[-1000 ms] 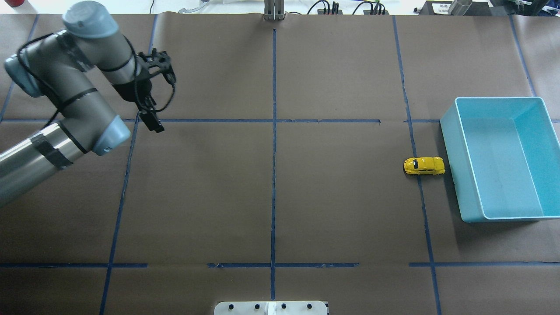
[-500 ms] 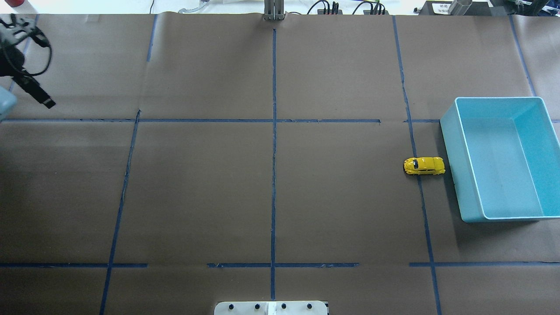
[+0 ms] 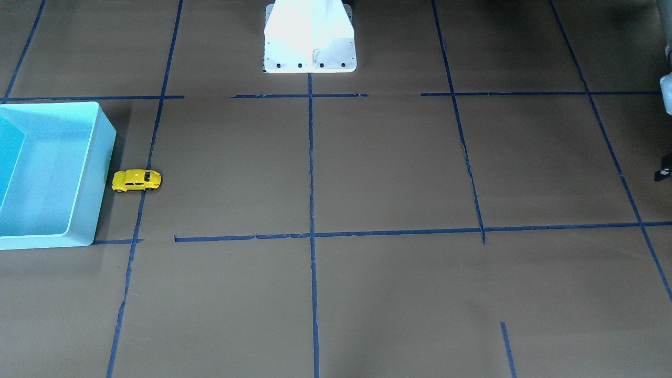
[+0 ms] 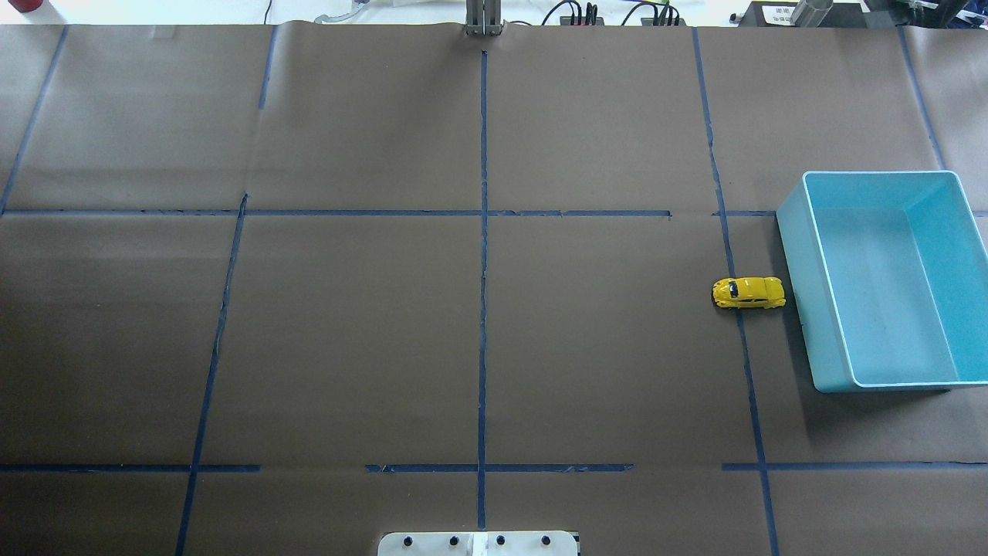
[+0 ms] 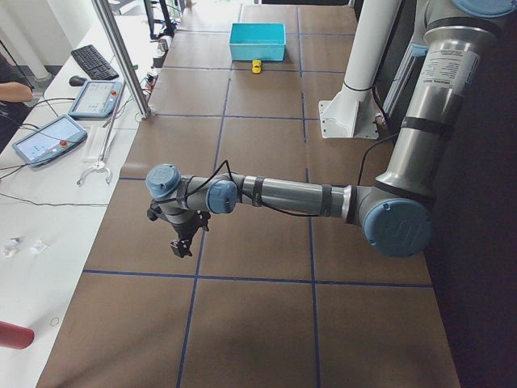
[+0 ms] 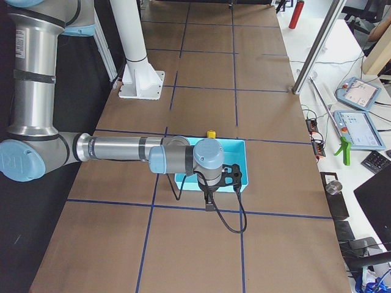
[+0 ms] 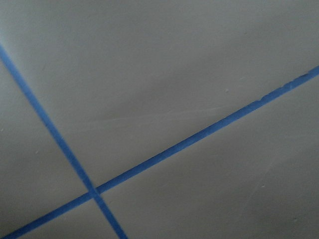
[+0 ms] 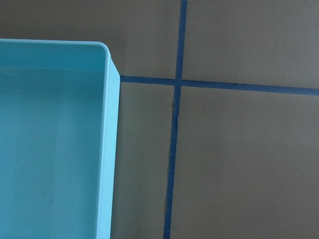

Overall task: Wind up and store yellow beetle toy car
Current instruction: 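Reach the right gripper down to the car beside the blue bin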

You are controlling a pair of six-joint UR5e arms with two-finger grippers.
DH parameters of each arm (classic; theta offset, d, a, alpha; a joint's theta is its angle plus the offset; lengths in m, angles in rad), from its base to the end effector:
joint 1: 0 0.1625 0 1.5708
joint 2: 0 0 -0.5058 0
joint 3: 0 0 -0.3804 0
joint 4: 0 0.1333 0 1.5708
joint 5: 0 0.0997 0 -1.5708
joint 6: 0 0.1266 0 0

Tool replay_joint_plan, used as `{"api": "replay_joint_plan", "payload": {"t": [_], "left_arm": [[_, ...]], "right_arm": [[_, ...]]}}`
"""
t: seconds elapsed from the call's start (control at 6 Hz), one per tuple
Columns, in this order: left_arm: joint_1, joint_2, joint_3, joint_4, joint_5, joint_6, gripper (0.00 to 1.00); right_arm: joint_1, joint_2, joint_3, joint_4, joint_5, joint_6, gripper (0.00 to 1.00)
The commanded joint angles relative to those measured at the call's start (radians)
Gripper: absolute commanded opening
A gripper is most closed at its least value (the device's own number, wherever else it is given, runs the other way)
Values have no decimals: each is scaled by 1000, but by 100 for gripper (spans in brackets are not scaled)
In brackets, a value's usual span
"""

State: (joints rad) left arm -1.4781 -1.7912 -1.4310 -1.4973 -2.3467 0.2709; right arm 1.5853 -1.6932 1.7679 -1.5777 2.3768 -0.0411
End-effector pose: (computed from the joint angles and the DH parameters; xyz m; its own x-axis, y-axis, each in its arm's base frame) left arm 0.0102 -0.5917 0.7151 0.6596 0.3349 -0.6729 -0.2793 0.9404 0.1943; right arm 0.0481 -0.4223 0.7168 0.6930 -0.0798 0.7165 0.0140 0.9952 0.0973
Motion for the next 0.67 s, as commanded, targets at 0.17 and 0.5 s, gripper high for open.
{"api": "replay_joint_plan", "payload": {"t": [0.17,0.5], "left_arm": [[-97,12,-8,69,-6,-375,100],[-94,97,-11,-80,-5,-376,100]], "right_arm": [[-85,99,154,-193,-7,0,100],[-192,217,150,-214,-13,-5,100]]}}
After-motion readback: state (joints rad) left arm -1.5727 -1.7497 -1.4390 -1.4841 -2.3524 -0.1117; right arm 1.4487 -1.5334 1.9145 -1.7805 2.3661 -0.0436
